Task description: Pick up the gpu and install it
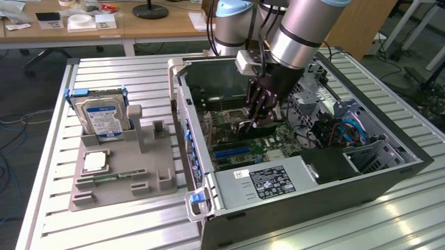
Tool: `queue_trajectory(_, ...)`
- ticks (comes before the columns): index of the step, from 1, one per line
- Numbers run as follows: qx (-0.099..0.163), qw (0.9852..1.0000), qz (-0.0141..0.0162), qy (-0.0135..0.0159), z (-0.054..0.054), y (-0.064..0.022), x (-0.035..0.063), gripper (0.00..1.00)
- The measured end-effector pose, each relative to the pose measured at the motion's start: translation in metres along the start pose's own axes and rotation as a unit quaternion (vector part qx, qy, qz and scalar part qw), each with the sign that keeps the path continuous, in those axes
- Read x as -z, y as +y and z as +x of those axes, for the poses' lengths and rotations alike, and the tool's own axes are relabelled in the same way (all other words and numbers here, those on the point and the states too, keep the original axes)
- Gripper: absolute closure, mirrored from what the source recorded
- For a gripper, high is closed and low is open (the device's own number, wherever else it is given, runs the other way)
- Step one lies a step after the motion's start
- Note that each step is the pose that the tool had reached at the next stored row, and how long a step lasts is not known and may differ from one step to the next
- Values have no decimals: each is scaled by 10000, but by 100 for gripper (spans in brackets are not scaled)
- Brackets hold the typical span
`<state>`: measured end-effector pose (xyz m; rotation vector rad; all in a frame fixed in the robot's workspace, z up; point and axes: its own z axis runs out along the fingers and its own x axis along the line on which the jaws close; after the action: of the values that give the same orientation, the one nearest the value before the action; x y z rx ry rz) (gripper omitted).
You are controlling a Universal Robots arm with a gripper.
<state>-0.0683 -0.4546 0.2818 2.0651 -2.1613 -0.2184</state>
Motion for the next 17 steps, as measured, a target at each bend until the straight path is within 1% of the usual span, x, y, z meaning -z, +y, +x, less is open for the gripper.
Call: queue_trajectory(17,0,10000,1,-3,-1,-6,-31,73)
